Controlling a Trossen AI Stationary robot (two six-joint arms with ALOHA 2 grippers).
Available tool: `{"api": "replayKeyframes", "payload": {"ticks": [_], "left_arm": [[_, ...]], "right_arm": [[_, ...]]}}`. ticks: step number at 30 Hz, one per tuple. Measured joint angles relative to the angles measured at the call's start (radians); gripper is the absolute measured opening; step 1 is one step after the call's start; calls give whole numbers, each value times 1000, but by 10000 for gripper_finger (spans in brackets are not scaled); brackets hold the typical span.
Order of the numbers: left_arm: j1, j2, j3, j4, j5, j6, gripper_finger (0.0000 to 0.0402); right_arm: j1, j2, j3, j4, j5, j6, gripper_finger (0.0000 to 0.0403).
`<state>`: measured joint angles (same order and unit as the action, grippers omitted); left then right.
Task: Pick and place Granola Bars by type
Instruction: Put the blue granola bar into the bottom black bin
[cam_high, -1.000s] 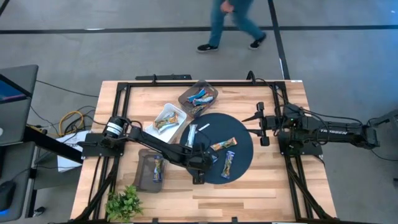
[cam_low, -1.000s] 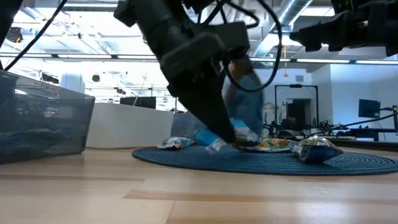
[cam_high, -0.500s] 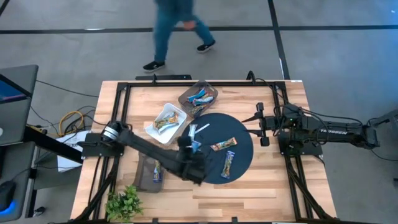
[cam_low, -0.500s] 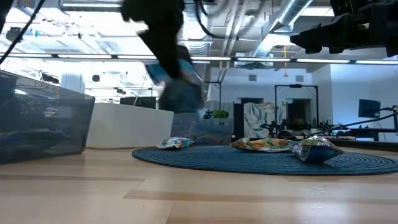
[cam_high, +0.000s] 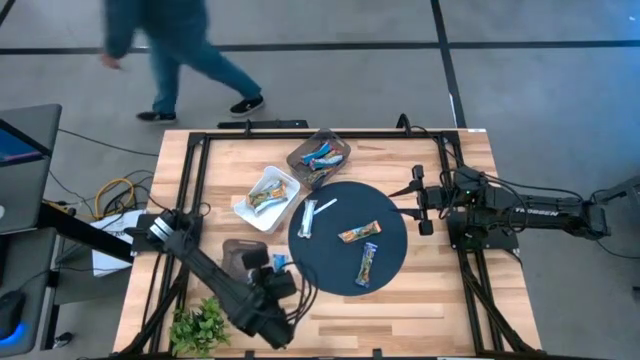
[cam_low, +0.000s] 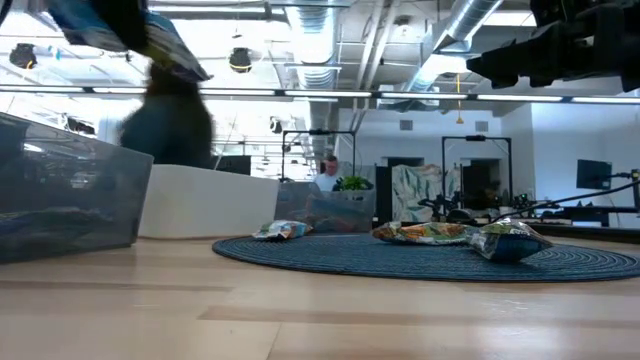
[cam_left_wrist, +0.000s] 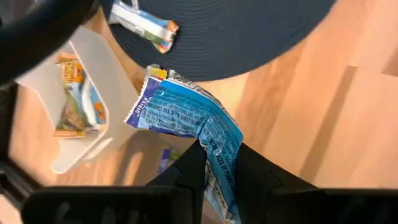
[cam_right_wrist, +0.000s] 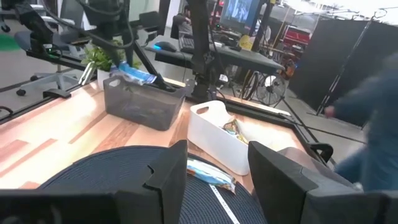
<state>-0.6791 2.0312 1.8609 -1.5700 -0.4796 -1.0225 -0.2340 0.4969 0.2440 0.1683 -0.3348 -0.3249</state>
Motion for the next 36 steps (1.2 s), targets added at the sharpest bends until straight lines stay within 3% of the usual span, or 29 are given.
{"api": "replayKeyframes", "payload": {"ticks": [9,18,23,30,36], "left_arm": [[-52,-5,0,-2,108,-39,57],[-61,-5,0,-1,104,91,57],[-73,-32,-17,5,48,119,57],[-111,-258,-286,-2,18,-118,57],[-119,-355,-497,126,58,-229,57]], "right_arm": [[0,0,0,0,0,3,164],[0,0,0,0,0,3,164],[0,0,0,0,0,3,164],[0,0,0,-1,0,1,164],[0,0,0,-1,0,-5,164]]}}
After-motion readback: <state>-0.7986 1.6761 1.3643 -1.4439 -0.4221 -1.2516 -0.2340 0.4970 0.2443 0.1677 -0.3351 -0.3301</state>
